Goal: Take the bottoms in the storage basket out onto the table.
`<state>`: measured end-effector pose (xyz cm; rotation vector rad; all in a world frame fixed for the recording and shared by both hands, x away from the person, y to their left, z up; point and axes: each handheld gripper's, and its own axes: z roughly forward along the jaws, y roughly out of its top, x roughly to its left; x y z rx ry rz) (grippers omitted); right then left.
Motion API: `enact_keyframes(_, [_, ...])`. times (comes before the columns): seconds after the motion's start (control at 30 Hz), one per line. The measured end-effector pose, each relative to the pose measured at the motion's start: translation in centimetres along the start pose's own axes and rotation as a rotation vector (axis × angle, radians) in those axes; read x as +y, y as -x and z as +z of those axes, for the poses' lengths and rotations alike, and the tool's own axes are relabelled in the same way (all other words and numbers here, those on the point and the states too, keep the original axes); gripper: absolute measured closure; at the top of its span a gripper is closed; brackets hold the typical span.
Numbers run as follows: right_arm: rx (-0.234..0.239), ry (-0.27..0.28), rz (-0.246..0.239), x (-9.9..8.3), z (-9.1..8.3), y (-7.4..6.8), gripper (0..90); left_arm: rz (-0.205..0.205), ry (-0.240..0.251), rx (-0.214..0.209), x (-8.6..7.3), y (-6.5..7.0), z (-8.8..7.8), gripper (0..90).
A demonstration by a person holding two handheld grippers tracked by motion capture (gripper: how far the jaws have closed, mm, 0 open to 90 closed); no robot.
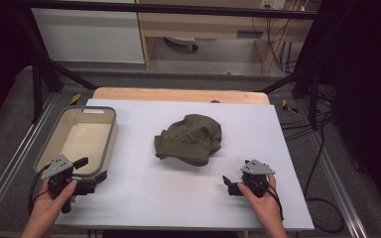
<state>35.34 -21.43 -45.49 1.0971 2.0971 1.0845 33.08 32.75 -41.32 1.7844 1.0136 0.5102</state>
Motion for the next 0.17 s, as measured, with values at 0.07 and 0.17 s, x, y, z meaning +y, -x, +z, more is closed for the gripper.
enact_keyframes(0.07, [-0.002,0.000,0.004,-0.07,-0.08,0.03,2.4,-0.006,0.002,0.001,-0.19,-0.06,0.04,7.0])
enact_keyframes(0.17, [-0.003,-0.003,0.008,-0.17,-0.19,0.20,2.4,-0.014,0.003,-0.004,-0.39,-0.07,-0.04,7.2])
